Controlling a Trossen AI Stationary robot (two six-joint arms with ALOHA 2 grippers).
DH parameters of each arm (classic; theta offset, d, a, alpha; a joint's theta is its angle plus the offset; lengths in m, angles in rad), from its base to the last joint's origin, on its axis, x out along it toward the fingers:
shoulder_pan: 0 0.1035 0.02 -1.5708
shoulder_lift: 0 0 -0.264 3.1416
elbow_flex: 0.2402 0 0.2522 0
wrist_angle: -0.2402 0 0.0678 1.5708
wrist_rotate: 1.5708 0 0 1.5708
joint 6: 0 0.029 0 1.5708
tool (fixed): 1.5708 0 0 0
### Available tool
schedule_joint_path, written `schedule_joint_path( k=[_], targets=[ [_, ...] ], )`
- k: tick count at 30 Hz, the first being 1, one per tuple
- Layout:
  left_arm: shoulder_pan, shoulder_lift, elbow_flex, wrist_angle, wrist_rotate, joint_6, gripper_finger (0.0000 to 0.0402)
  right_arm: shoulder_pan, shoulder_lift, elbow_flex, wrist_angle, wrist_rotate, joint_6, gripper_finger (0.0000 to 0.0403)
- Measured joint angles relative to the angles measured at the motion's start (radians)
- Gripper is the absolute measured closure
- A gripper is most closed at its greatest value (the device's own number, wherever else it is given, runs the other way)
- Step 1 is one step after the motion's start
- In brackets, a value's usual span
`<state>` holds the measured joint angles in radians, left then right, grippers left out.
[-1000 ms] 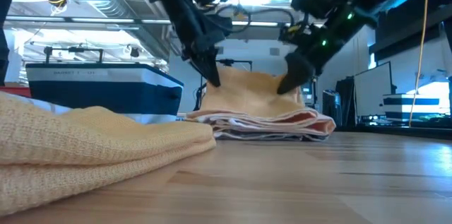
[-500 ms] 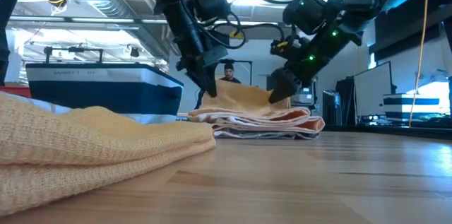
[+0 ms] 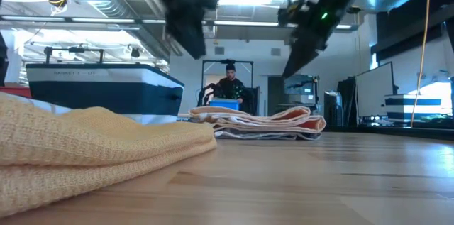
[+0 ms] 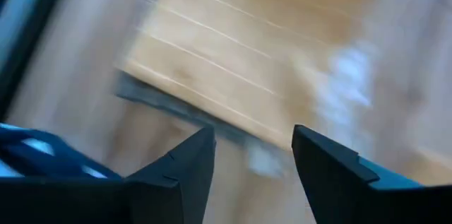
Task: Fold towel
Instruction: Stack the orange pattern towel on top of the gray pattern towel
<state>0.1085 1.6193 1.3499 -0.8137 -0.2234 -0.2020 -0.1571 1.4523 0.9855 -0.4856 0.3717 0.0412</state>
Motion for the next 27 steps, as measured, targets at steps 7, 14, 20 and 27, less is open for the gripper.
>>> schedule_joint_path(
  k=[7, 14, 20, 27],
  targets=[
    [-0.318, -0.008, -0.019, -0.104, 0.007, -0.141, 0.0219, 0.274, -0.051, -0.091, 0.156, -0.155, 0.171, 0.0148],
    [-0.473, -0.008, -0.107, -0.079, 0.009, -0.289, 0.0219, 0.481, 0.065, -0.209, 0.533, -0.137, 0.356, 0.0148],
    [-0.373, -0.007, -0.222, 0.000, 0.094, -0.255, 0.0219, 0.550, 0.198, -0.213, 0.648, -0.138, 0.374, 0.0148],
    [-0.215, -0.008, -0.380, 0.141, 0.234, -0.130, 0.0219, 0.556, 0.306, -0.213, 0.698, -0.139, 0.371, 0.0149]
  ],
)
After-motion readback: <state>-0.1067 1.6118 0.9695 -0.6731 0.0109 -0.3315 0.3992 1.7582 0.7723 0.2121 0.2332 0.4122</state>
